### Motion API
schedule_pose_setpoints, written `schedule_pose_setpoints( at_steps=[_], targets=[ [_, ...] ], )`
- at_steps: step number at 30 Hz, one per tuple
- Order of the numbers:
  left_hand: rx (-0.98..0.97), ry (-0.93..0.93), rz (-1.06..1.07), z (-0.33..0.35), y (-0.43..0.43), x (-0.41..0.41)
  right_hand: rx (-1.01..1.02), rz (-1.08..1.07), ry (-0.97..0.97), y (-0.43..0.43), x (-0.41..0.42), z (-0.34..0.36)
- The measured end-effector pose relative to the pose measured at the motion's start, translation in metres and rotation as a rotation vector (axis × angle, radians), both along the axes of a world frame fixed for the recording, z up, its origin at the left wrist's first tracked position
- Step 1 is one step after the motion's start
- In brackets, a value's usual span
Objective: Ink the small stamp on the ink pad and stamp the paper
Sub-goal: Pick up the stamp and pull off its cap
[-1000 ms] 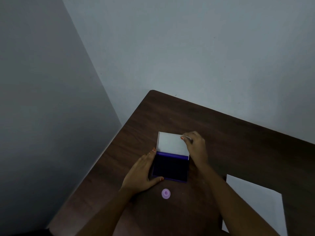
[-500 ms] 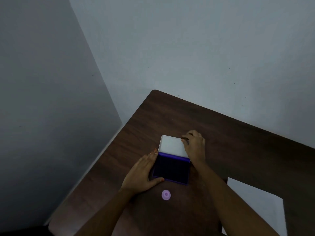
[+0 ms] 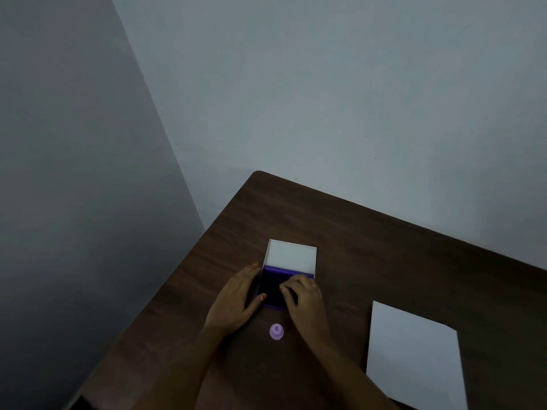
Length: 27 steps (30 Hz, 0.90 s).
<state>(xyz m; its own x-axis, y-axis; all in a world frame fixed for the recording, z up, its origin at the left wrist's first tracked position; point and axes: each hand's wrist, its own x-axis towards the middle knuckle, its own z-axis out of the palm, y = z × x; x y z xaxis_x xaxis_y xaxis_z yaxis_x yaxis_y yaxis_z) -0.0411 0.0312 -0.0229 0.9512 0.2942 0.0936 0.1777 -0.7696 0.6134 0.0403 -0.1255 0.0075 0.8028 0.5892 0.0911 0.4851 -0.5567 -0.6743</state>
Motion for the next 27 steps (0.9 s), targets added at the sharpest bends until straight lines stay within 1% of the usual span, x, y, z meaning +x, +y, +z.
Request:
schedule_pose_setpoints(
  at_steps=[4,6,7,9,13,15,17,18,20,22,24,27],
  targets=[
    [-0.043,0.016,0.118,0.001,-0.007,-0.008,-0.05,0.121,0.066,-0.013,-0.023,-0.002],
    [-0.052,0.031,0.14,0.0,-0.01,-0.013,-0.05,0.169,0.12,-0.018,-0.034,0.0],
    [-0.042,0.044,0.137,0.0,-0.011,-0.017,-0.055,0.175,0.103,-0.02,-0.039,0.0],
    [-0.011,0.073,0.131,0.001,-0.011,-0.023,-0.104,0.167,0.048,-0.022,-0.047,0.0],
    [0.05,0.035,0.137,0.007,-0.02,-0.032,-0.213,0.187,0.056,-0.025,-0.056,-0.002],
    [0.044,0.001,0.142,0.012,-0.028,-0.037,-0.216,0.156,0.124,-0.027,-0.059,-0.001],
    [0.002,-0.031,0.136,0.017,-0.039,-0.042,-0.169,0.099,0.205,-0.028,-0.062,0.001],
    [-0.048,-0.042,0.131,0.019,-0.044,-0.044,-0.139,0.081,0.242,-0.028,-0.063,0.004],
    [-0.23,-0.045,0.13,0.025,-0.055,-0.05,-0.05,0.034,0.339,-0.027,-0.064,0.008],
    [-0.438,-0.006,0.148,0.03,-0.066,-0.053,0.055,-0.044,0.456,-0.028,-0.065,0.013],
    [-0.614,0.05,0.207,0.032,-0.076,-0.054,0.131,-0.102,0.573,-0.03,-0.066,0.018],
    [-0.878,0.006,0.283,0.037,-0.086,-0.055,0.222,-0.141,0.696,-0.034,-0.069,0.023]
  ],
)
